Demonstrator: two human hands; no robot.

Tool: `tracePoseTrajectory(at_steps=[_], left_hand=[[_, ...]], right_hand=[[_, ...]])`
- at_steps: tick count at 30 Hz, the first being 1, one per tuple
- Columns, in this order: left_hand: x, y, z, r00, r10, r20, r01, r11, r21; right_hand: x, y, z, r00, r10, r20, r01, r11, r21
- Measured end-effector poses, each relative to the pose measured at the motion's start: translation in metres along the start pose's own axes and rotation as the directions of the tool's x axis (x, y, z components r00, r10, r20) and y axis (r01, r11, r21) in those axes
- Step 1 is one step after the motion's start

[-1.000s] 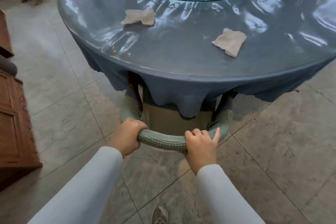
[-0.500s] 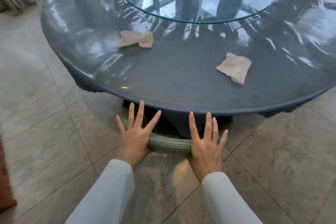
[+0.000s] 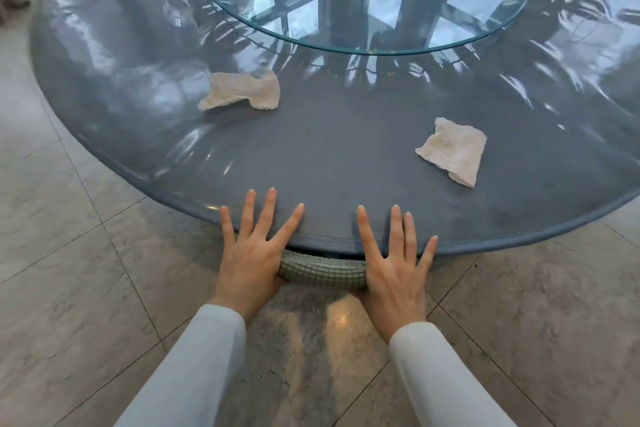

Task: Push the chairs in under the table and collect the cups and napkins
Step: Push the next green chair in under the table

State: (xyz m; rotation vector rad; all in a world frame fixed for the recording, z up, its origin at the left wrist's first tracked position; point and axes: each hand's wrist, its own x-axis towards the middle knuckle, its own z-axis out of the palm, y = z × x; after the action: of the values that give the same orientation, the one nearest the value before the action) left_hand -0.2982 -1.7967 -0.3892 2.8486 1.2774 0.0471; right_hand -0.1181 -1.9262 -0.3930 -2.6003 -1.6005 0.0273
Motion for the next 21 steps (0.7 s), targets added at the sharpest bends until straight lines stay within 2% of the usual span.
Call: tracePoseTrajectory(at_steps=[7,11,15,17,21], left_hand=[[0.002,-0.001,-0.005,0.994,-0.018,0.105,0.021,0.999,-0.033],[0.003,0.002,-0.006,0.987,-0.055,0.152,0.053,0.998,0.018],[-0.005,0.012,-0.022,0.977,-0.112,0.183,0.097,0.991,0.089],[-0.014,0.016,-0.034,0.980,-0.061,0.188,0.033,0.988,0.149],[-0.041,0.034,-0.066,0.990,0.050,0.135,-0.071,0.985,0.157]], right_hand=[[0.003,-0.001,-0.003,0.995,0.005,0.097,-0.003,1.000,-0.021],[0.005,-0.002,-0.006,0.994,0.009,0.108,-0.009,1.000,0.004],[-0.003,-0.003,-0.019,0.981,0.033,0.190,-0.053,0.993,0.101],[-0.016,0.002,-0.030,0.977,0.017,0.213,-0.036,0.996,0.085],[-0.063,0.022,-0.062,0.991,-0.012,0.133,0.018,0.999,-0.044]])
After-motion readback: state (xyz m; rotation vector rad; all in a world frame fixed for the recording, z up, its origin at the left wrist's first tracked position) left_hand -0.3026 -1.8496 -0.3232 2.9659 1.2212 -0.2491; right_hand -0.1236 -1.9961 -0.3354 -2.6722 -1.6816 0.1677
